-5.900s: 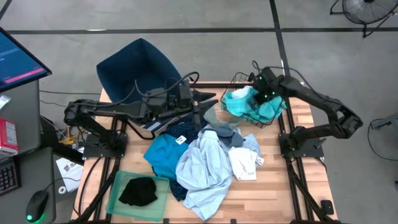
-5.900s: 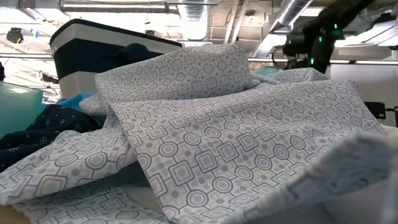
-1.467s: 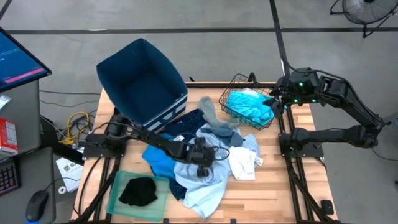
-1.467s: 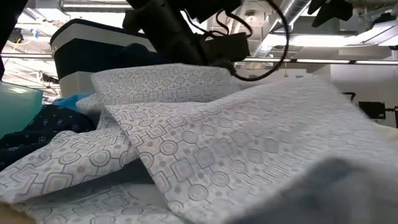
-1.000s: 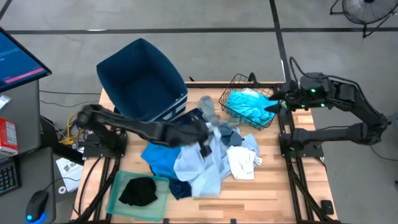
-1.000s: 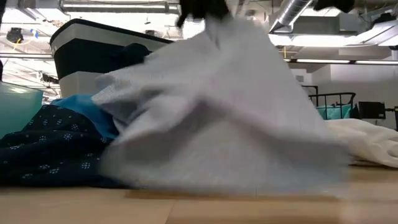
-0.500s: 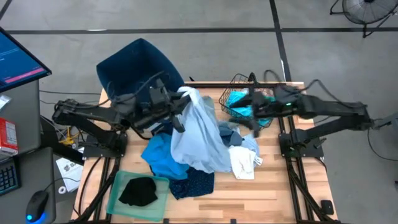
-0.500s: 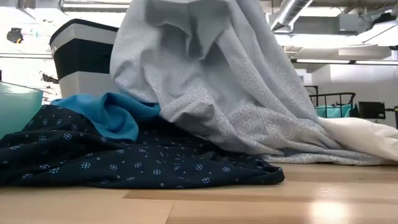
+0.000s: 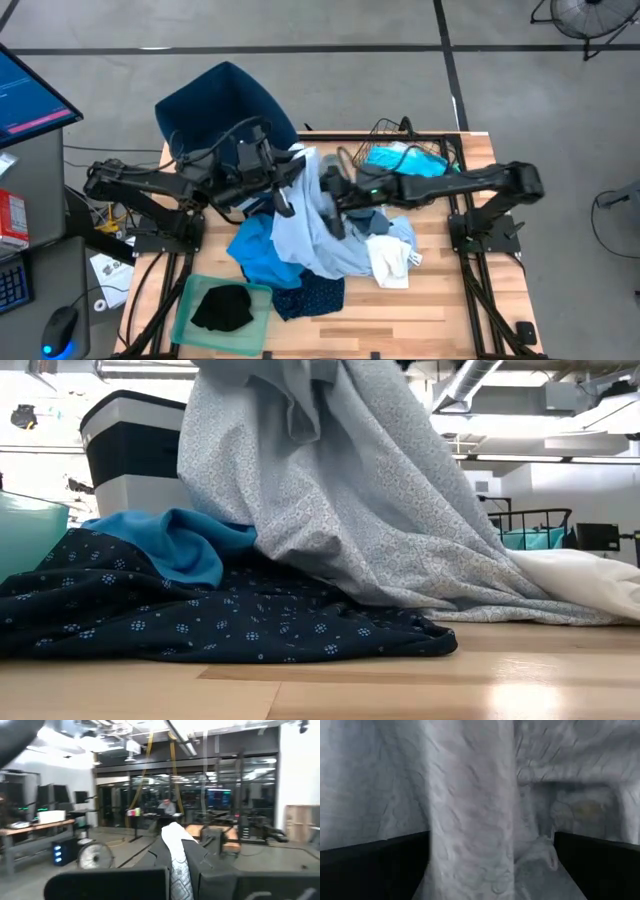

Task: Pick & Place Cloths
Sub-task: Put the blue patterned cloth into the blue laundry organizer

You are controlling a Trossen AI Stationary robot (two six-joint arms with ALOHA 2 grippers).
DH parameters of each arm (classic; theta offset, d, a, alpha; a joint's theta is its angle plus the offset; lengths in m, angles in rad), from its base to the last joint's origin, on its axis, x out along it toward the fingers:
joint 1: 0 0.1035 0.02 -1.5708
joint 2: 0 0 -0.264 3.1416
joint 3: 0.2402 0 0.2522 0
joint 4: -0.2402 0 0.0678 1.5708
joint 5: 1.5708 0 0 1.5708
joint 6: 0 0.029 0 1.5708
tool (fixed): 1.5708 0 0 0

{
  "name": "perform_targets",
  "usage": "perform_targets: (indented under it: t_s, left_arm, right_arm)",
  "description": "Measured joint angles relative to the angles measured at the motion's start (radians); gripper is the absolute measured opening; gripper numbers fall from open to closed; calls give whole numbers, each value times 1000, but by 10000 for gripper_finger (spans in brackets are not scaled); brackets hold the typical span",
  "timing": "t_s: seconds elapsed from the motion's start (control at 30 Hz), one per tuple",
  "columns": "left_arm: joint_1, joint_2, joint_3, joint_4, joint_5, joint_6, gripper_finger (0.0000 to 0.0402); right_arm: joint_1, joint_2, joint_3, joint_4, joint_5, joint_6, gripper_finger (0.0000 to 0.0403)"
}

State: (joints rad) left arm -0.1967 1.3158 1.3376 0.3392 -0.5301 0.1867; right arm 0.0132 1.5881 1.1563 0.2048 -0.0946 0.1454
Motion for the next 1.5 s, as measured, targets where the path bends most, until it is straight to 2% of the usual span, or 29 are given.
perform_targets:
  t_s: [0.1,0.17,0.23,0.37,0.4,0.53,0.7,0.8,0.93,1.03,1.17,1.33,1.5]
  left_arm:
    - [0,2,-1,2,77,0,0]
    - [-9,2,-1,26,140,-7,0]
    - [-22,-1,-1,36,183,-8,0]
    - [-63,-1,1,47,224,-10,0]
    - [-76,-1,2,50,224,-11,0]
    - [-132,-1,2,47,223,-11,0]
    - [-169,7,3,22,201,-11,0]
    - [-167,23,3,25,131,-10,0]
    - [-136,71,5,30,-54,-7,3]
    - [-85,131,3,13,-136,-4,14]
    - [-14,220,1,12,-99,23,50]
    - [47,323,1,23,-82,14,133]
    - [59,362,2,24,-85,20,238]
  right_arm:
    - [-2,84,49,-2,-10,77,377]
    - [-2,123,90,-27,-12,92,336]
    - [-1,139,139,-66,-19,75,265]
    - [-16,136,266,-173,-102,5,53]
    - [-23,125,297,-224,-118,-9,30]
    - [-56,51,465,-393,-132,-76,7]
    - [-119,-19,752,-594,-139,-144,4]
    - [-163,-22,951,-730,-144,-146,3]
    - [-198,-13,1184,-853,-143,-143,2]
    - [-207,-46,1162,-769,-150,-76,1]
    - [-225,-75,1159,-784,-166,-18,1]
    - [-190,-71,1157,-826,-175,-13,1]
    - [-173,-72,1158,-884,-174,-36,1]
